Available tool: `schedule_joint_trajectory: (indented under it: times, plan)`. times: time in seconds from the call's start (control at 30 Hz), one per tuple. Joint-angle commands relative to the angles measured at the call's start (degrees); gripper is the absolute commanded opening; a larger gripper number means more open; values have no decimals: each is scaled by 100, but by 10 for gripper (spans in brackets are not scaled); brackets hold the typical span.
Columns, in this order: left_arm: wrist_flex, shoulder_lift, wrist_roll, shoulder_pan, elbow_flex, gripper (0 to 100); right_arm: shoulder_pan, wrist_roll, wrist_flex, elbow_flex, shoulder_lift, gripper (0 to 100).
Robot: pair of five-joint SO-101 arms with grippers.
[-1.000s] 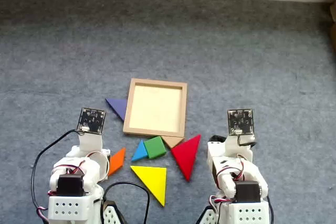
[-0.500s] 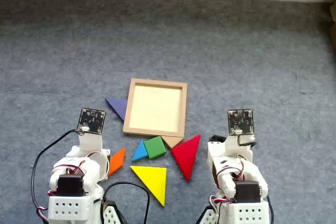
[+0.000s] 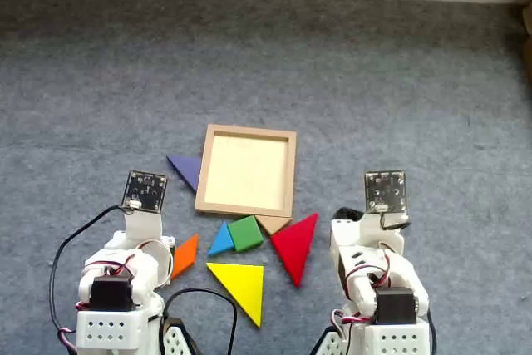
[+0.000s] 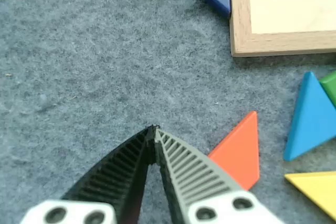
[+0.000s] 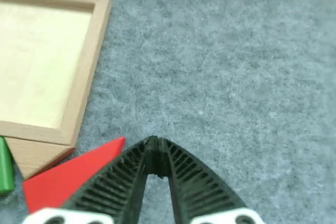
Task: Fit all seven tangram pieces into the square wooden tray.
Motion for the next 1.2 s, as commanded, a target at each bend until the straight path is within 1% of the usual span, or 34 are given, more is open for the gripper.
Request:
schedule_joint_trajectory:
  times: [0.0, 0.07, 0.13, 0.27, 0.33, 0.4, 0.47, 0.6, 0.63, 0.7, 0.77, 0.83, 0.9, 1.0, 1.07, 1.17]
  plan:
    - [35, -233, -26, -57, 110, 8, -154, -44, 198, -1068, 110, 5]
    - [35, -233, -26, -57, 110, 8, -189, -62, 426, -1578, 330, 5]
    - [35, -233, -26, -57, 110, 8, -189, -325, 593, -2114, 831, 5]
    - [35, -233, -26, -57, 110, 8, -198, -923, 1086, -3266, 2475, 5]
    - [35, -233, -26, -57, 110, 8, -338, -967, 1367, -3864, 3310, 5]
    - [35, -233, -26, -57, 110, 8, -629, -1002, 1604, -4330, 3996, 5]
    - [35, -233, -26, -57, 110, 8, -1077, -1002, 1657, -4664, 4479, 6]
    - [35, -233, -26, -57, 110, 8, -1974, -1020, 1648, -4541, 5103, 6]
    - [35, -233, -26, -57, 110, 7, -2185, -1099, 1640, -4453, 5226, 6]
    - [35, -233, -26, -57, 110, 7, -2615, -1538, 1587, -4347, 5455, 7]
    - [35, -233, -26, -57, 110, 7, -2985, -1943, 1314, -4251, 5710, 9]
    - [35, -233, -26, -57, 110, 7, -3257, -2295, 1068, -4163, 6018, 50]
    - [35, -233, -26, -57, 110, 7, -3442, -2646, 927, -4136, 6343, 132]
    - [35, -233, -26, -57, 110, 7, -3530, -3077, 866, -4171, 6809, 247]
    - [35, -233, -26, -57, 110, 7, -3530, -3270, 866, -4180, 7090, 272]
    - [35, -233, -26, -57, 110, 7, -3530, -3499, 673, -4180, 7477, 272]
